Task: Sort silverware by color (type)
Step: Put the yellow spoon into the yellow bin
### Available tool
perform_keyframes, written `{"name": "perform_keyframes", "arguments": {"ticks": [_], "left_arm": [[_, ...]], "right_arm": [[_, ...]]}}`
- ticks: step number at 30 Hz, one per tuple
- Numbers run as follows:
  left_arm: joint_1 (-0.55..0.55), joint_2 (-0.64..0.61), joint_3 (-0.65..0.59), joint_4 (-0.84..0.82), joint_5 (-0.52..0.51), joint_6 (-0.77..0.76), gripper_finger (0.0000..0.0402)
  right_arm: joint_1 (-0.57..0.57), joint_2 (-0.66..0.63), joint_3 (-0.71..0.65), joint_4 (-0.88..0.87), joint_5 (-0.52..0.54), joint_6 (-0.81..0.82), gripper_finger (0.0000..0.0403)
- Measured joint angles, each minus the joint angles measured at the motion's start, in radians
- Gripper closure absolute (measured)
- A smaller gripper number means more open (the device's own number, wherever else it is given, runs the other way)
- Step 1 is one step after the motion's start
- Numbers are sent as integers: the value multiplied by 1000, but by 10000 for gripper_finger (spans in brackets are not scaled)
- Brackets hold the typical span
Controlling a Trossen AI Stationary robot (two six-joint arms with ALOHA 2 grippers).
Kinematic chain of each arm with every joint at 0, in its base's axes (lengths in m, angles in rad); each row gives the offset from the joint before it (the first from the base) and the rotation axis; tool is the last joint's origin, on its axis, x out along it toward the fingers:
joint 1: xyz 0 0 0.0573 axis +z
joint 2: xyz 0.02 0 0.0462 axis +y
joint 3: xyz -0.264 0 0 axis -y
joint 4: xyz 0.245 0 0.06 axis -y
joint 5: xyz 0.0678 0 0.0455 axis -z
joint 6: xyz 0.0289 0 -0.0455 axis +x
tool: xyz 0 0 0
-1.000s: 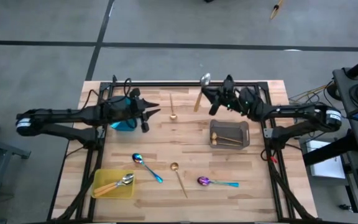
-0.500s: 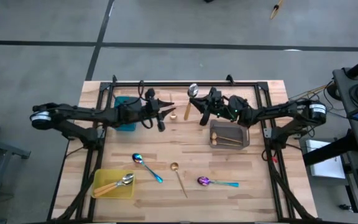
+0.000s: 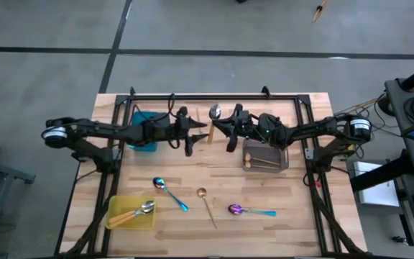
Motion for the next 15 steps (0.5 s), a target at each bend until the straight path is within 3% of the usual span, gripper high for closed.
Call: {"name": "perform_keyframes", "arguments": {"ticks": [8,15], "left_arm": [[0,82,1,128,133,-33,221],[0,112,1,170,157,-51,274]], "right_arm": [[32,0,15,-1,-9,-70,395],[57,0,15,-1,-10,-137,394]]}}
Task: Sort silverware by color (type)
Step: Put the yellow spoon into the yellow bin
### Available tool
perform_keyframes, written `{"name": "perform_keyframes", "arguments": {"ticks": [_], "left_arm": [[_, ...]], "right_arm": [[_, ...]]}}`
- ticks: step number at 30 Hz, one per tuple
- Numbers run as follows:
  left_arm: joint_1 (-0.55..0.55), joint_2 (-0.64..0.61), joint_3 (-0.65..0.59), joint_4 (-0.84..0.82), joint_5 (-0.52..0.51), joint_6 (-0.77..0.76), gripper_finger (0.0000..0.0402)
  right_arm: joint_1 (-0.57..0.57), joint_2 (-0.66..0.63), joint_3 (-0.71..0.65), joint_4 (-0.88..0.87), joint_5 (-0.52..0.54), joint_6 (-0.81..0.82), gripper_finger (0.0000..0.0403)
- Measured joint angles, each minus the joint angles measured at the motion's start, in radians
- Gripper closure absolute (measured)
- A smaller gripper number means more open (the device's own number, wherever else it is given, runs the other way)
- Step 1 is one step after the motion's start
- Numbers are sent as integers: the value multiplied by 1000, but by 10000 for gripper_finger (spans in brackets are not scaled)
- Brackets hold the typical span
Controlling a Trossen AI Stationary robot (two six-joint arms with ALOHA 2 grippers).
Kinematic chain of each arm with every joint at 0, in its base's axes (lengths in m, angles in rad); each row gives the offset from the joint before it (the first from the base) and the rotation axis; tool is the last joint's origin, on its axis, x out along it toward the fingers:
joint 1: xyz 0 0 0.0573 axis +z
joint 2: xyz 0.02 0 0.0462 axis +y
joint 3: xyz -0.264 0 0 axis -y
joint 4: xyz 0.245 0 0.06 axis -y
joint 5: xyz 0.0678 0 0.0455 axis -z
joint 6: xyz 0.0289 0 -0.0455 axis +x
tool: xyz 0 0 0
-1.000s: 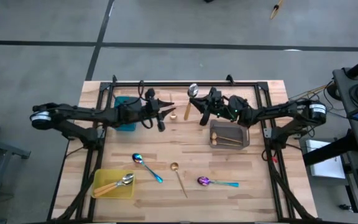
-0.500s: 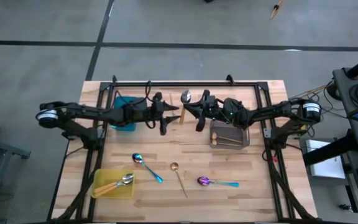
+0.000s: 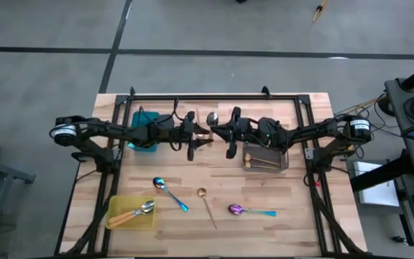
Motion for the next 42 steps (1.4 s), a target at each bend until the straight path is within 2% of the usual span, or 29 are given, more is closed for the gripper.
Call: {"name": "perform_keyframes", "arguments": {"ticks": [6,14,18,25,29,34,38,42], "left_arm": [[0,1,0,-1,-4,-5,379],[-1,-19,0,-41,-18,0,388],[-11,-63,0,-122,-116,46,388],[-67,-170,0,-314,-400,181,388],[-110,-234,0,-465,-533,273,389],[-171,-286,0,-607,-631,348,389],[-234,-301,0,-685,-746,398,389],[-318,-311,1,-736,-847,441,389]], "right_arm": [[9,0,0,-1,-5,-34,394],[10,-2,0,-21,1,-2,392],[7,-15,0,-58,14,37,373],[8,-29,42,-204,40,64,305],[7,-45,94,-403,65,38,268],[16,-65,216,-759,55,-70,232],[23,-66,328,-1038,54,-117,215],[23,-66,405,-1192,62,-140,211]]}}
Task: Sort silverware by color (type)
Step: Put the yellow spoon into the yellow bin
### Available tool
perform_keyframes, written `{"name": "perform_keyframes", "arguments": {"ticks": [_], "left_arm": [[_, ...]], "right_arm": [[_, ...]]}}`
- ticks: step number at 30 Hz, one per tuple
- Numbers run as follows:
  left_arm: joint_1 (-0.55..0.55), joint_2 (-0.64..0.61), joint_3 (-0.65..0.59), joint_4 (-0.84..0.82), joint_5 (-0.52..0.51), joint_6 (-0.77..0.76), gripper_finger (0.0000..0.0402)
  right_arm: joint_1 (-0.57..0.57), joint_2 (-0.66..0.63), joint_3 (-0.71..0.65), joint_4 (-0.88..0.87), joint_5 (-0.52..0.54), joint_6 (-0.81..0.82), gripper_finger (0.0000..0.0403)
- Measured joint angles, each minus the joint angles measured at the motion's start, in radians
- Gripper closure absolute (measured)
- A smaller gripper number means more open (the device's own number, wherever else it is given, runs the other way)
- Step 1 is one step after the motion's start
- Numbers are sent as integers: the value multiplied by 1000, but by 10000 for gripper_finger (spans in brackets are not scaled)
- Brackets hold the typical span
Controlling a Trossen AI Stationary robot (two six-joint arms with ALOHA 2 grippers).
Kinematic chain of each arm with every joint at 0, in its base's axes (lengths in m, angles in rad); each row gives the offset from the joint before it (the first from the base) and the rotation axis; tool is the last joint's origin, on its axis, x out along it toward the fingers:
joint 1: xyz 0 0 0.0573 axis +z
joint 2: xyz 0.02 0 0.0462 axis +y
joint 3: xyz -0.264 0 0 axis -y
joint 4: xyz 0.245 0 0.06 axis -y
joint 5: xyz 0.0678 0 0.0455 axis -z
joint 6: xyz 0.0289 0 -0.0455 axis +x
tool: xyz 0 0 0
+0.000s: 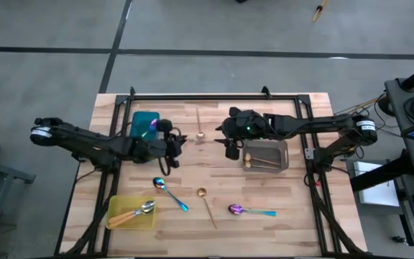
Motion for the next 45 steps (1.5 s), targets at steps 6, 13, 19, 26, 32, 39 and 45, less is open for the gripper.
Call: {"name": "perform_keyframes", "arguments": {"ticks": [6,13,19,26,32,39,45], "left_arm": [[-100,0,111,-284,-22,-124,389],[-175,18,321,-804,-5,-460,389],[-232,107,508,-1102,195,-762,389],[-361,239,686,-1443,453,-1097,389],[-531,323,734,-1549,618,-1287,389],[-731,405,705,-1551,637,-1409,389],[-844,462,688,-1550,750,-1554,389]], "right_arm": [[0,0,45,-49,1,-56,211],[0,0,40,-50,1,-73,211],[0,0,23,-50,0,-48,211],[9,0,3,-50,0,-34,211],[27,0,-23,-32,-2,-28,211],[60,0,-60,20,-3,-2,211],[85,0,-62,47,-2,18,211]]}}
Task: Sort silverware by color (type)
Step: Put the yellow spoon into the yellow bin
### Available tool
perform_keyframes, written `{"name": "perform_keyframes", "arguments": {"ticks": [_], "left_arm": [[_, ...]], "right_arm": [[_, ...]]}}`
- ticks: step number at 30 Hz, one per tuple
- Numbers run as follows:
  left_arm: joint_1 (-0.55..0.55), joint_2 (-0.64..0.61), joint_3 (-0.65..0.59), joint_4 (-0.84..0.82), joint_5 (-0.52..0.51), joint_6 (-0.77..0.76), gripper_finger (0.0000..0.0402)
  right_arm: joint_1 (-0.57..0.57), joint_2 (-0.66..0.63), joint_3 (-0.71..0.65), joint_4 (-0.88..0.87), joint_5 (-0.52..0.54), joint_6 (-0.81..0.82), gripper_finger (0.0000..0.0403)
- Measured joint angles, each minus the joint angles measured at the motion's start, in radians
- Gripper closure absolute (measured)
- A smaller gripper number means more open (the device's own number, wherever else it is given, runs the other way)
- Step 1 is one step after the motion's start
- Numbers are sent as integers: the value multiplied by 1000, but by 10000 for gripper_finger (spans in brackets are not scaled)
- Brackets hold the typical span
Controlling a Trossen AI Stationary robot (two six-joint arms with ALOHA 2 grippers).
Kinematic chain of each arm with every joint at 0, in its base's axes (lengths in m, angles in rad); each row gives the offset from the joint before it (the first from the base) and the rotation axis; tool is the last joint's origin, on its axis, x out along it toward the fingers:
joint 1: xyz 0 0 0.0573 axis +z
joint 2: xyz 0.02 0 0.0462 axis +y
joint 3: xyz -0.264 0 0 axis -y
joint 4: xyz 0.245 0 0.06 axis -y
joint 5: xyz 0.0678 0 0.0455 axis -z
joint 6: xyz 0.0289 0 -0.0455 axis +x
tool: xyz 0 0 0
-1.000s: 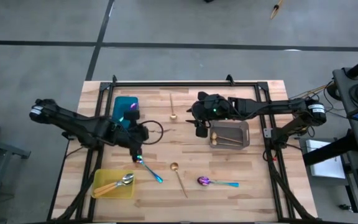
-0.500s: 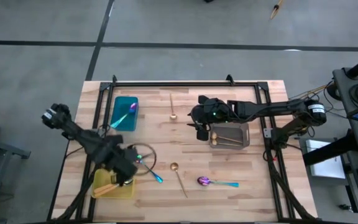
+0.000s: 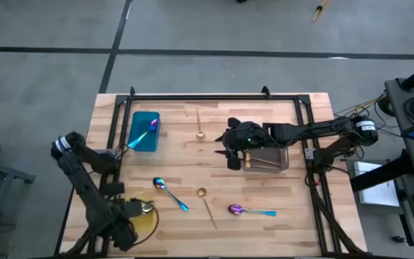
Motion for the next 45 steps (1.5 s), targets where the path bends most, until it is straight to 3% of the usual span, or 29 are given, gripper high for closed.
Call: {"name": "perform_keyframes", "arguments": {"ticks": [11,20,26,36,45], "left_arm": [[-121,37,-2,-1,173,-146,389],[-128,58,-3,-1,166,-148,389],[-127,92,-6,-1,92,-153,389],[-128,203,-10,-16,80,-39,389],[-125,243,-10,0,58,-34,366]], "right_arm": [[7,0,0,46,1,17,211],[7,1,0,46,1,18,211],[7,1,0,46,1,26,211],[7,2,0,46,1,26,211],[7,3,0,46,2,26,211]]}}
